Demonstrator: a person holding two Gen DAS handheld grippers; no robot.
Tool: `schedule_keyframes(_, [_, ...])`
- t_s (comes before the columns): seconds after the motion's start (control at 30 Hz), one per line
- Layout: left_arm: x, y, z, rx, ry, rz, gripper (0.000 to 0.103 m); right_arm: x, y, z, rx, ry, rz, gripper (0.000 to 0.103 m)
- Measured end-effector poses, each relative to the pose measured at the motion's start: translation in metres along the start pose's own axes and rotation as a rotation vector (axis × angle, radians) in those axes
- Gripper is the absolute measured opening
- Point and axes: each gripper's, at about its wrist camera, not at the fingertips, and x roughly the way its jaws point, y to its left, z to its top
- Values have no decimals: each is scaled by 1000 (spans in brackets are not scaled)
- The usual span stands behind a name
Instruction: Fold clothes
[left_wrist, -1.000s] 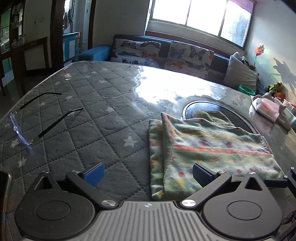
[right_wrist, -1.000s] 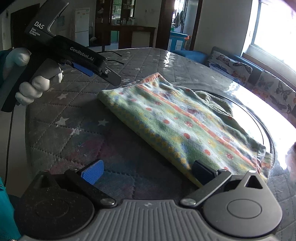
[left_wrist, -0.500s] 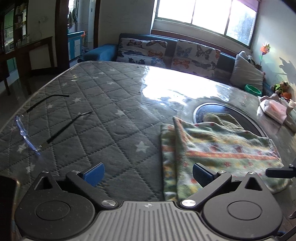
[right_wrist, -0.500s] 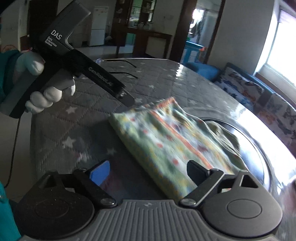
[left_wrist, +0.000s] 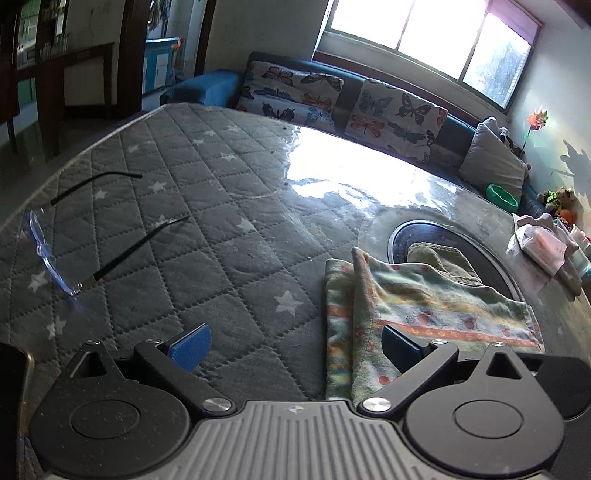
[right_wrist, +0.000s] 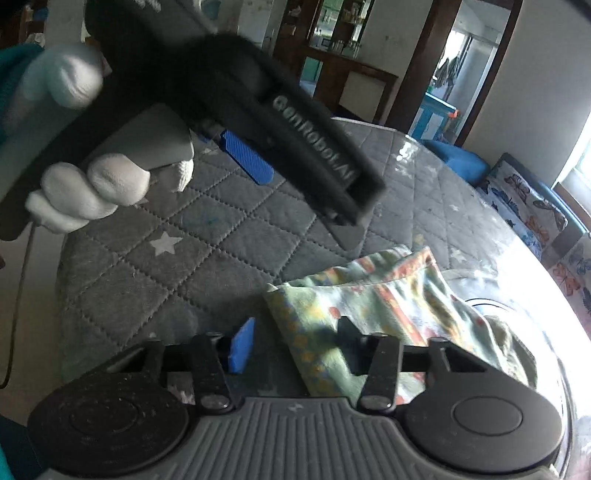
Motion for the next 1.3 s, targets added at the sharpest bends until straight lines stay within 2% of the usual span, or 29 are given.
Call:
schedule_keyframes(0.03, [1,1,0,-12,7,-8,100,2,0,0,7,-3,-7,43])
schedule_keyframes(0.1, [2,3,2,-40,17,-27,100,5,-2,2,27,-1,-28,27])
schedule_keyframes(0.13, [2,4,3,-56,21,-36,100,5,-3,2,42,-1,-33,24])
schedule_keyframes(0.2, [2,4,5,-84,24,-54,100,3,-9,1,73,-18,-22,12])
schedule_keyframes(0.5, [16,1,14,-224,81,-143,102,-26,-40,-3,265,-124,33,8])
schedule_keyframes(0.73, [38,-7,15,-292,174,-242,100,-46,-58,-5,313,-174,36,7])
schedule_keyframes(0.9, [50,-15,13,-299,216,-308,88,-49,-60,-11,326,-185,52,7])
schedule_keyframes(1.0, [53,-16,14,-303,233,-342,76,-50,-58,-15,322,-188,60,7])
schedule_keyframes(1.07, [55,-16,12,-308,243,-356,57,-51,-57,-16,324,-192,64,7])
schedule_keyframes(1.1, [56,-16,11,-316,247,-362,54,-51,-57,-17,325,-195,66,7])
schedule_keyframes(1.13, [57,-14,10,-329,248,-372,46,-51,-57,-17,326,-197,69,7])
schedule_keyframes(1.17, [59,-11,9,-340,254,-377,35,-51,-56,-18,326,-198,73,7])
schedule_keyframes(1.23, [61,-8,6,-355,254,-374,25,-51,-56,-20,327,-198,75,7])
schedule_keyframes(1.3, [62,-6,4,-358,248,-376,21,-49,-56,-22,332,-195,77,7])
